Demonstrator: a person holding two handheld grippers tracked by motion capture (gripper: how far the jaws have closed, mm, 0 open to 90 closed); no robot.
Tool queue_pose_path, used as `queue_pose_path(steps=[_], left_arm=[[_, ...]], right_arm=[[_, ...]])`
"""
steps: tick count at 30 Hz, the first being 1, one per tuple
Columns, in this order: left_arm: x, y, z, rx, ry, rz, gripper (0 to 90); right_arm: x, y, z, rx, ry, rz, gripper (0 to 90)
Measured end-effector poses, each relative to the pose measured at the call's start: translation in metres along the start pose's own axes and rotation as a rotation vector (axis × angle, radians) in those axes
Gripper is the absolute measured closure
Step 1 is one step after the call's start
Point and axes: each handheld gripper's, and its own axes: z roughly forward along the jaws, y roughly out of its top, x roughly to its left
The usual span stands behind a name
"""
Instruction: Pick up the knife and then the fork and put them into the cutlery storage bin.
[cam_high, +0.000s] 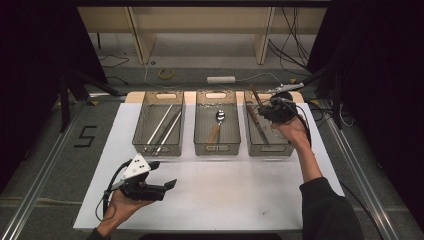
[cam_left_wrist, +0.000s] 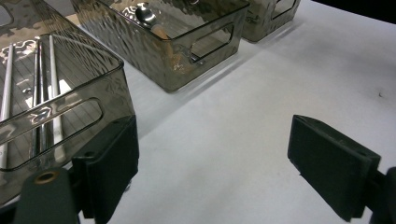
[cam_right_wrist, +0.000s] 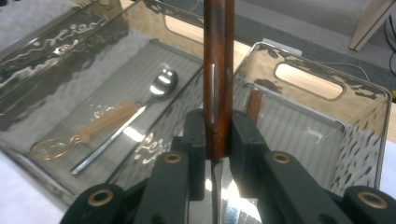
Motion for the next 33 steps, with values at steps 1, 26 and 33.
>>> queue_pose_path(steps=[1,26,33], left_arm=[[0.000,0.000,0.000,0.000,0.000,-0.002,16.1],[-0.002,0.000,0.000,-0.001,-0.004,0.004,15.9],[-0.002,0.000,0.000,-0.003,-0.005,0.005,15.9]], right_arm=[[-0.001,0.000,0.002,0.003,-0.002,0.005,78.5],[-0.018,-0.008,0.035,0.054,-0.080,0.090,78.5],[-0.018,-0.014,0.044,0.070,-0.094,0.103,78.4]])
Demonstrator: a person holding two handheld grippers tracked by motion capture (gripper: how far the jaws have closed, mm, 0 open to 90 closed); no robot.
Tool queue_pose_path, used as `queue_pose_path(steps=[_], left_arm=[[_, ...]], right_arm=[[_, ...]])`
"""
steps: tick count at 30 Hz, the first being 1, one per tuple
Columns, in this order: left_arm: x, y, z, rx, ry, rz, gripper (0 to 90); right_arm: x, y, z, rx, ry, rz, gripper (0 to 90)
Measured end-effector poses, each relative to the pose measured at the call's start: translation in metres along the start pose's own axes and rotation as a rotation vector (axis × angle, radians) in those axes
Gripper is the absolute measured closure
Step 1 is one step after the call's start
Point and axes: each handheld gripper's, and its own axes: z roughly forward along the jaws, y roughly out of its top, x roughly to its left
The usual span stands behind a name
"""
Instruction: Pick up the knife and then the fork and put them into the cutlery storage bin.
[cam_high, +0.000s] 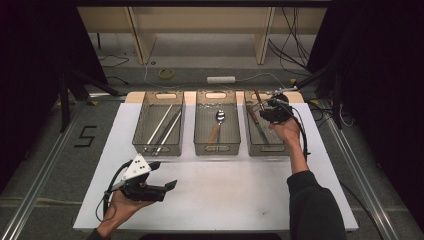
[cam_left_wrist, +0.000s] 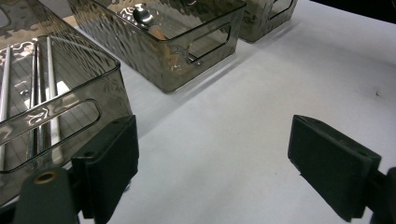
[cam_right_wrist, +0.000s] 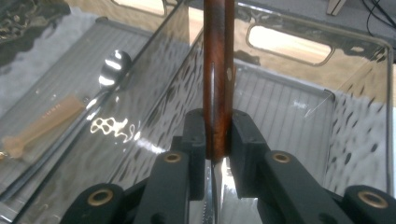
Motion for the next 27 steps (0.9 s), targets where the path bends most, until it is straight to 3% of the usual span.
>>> queue_pose_path(steps=[27], left_arm=[[0.000,-0.001,0.000,0.003,0.001,-0.001,15.8]], right_arm=[[0.001,-0.017,0.025,0.090,-0.029,0.046,77.9]])
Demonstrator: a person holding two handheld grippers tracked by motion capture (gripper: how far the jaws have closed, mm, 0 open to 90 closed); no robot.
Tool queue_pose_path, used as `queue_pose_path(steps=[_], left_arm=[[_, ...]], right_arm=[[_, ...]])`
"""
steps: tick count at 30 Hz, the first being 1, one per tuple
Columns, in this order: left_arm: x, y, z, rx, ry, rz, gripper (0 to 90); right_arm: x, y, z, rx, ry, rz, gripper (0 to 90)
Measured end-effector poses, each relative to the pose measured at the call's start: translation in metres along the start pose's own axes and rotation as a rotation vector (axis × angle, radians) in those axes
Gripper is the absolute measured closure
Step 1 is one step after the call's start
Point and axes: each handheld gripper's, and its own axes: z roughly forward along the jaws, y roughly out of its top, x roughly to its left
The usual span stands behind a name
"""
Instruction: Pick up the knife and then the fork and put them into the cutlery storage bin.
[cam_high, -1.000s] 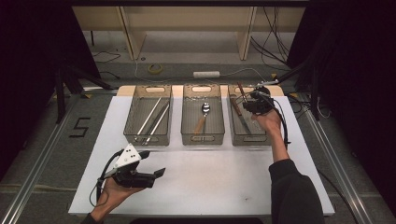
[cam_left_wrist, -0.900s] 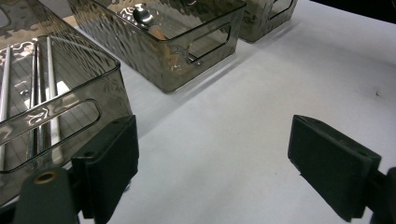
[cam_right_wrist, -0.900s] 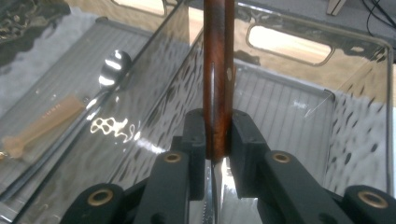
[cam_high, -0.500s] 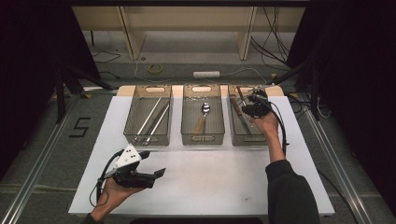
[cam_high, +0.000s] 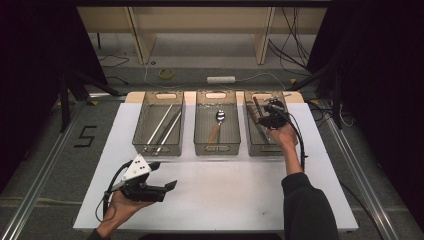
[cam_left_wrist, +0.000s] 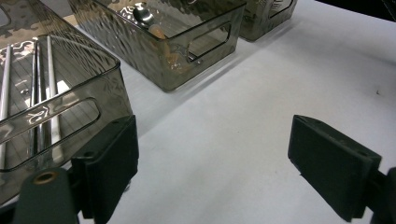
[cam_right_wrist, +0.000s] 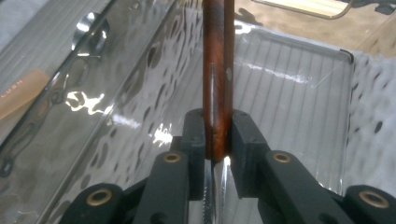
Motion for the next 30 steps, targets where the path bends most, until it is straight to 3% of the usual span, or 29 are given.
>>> queue_pose_path(steps=[5,9,13,22,24,30], left_arm=[[0.000,0.000,0.000,0.005,0.001,0.000,15.8],[0.000,0.000,0.000,0.009,0.001,0.002,15.7],[0.000,0.000,0.000,0.005,0.002,-0.002,15.7],[0.002,0.000,0.000,-0.003,0.002,-0.015,15.7],[0.002,0.000,-0.001,-0.003,0.003,-0.016,15.7],[0.002,0.000,-0.001,-0.002,0.000,-0.021,15.7]], right_arm=[[-0.001,0.001,-0.002,0.006,0.001,0.009,75.3],[-0.003,0.001,-0.004,0.010,0.018,0.039,59.9],[-0.003,0.001,-0.011,-0.008,0.040,0.046,52.0],[0.006,-0.004,-0.037,-0.062,0.105,0.011,42.7],[0.010,-0.009,-0.043,-0.084,0.136,0.007,42.1],[0.023,-0.025,-0.057,-0.122,0.168,-0.033,39.0]])
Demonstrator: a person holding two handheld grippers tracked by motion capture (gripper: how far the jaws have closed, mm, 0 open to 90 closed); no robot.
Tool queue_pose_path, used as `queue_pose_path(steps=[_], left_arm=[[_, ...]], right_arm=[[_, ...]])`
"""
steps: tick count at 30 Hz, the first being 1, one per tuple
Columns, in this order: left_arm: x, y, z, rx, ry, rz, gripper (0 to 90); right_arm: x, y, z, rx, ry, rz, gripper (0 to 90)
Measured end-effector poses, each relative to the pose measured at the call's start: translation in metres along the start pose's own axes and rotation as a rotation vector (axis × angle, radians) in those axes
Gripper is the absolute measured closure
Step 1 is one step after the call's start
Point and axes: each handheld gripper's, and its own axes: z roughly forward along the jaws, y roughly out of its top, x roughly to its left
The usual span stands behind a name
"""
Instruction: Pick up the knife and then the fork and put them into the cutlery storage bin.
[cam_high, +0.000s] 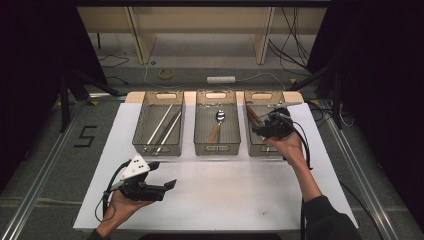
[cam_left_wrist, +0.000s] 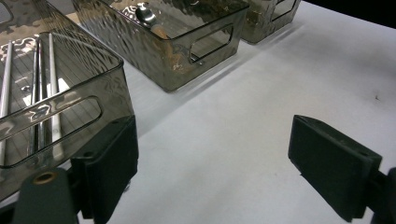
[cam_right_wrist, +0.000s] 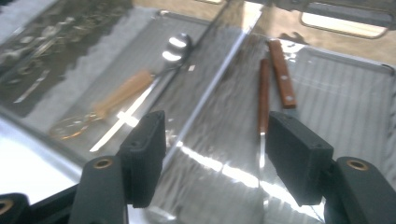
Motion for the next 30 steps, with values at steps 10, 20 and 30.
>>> queue_pose_path(steps=[10,20,30], left_arm=[[0.001,0.000,0.000,-0.003,-0.001,-0.011,15.7],[0.001,0.001,0.001,-0.009,-0.002,-0.021,15.7],[0.001,0.001,0.002,0.000,-0.001,-0.014,15.6]], right_arm=[[0.028,-0.022,-0.023,-0.068,0.073,-0.038,36.6],[0.046,-0.047,-0.036,-0.129,0.137,-0.043,34.6],[0.058,-0.061,-0.048,-0.167,0.190,-0.056,30.2]])
